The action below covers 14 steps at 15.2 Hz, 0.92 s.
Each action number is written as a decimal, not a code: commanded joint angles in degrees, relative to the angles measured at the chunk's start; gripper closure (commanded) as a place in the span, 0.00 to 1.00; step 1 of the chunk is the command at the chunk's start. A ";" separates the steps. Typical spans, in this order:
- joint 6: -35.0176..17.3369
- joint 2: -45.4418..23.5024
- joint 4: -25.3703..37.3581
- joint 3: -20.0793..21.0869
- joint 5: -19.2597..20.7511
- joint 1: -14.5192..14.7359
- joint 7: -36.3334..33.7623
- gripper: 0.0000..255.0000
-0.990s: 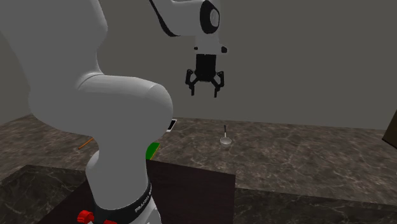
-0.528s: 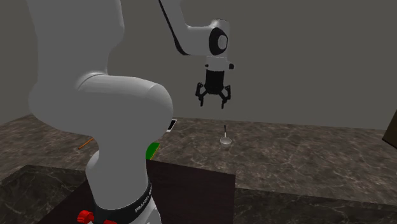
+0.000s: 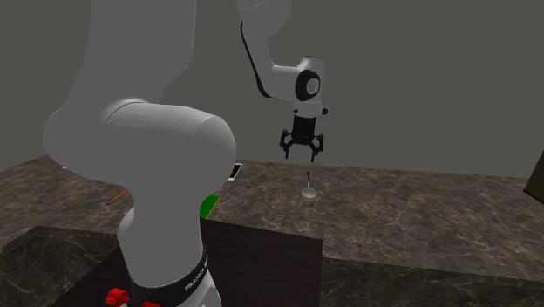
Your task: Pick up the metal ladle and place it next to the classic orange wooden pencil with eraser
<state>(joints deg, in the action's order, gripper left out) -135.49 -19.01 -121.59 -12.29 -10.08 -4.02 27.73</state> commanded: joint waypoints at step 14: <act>0.21 -31.10 31.16 4.81 -6.15 -6.66 5.95 0.00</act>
<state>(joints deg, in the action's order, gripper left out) -134.91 -49.32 -90.89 -7.64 -16.11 -10.62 33.62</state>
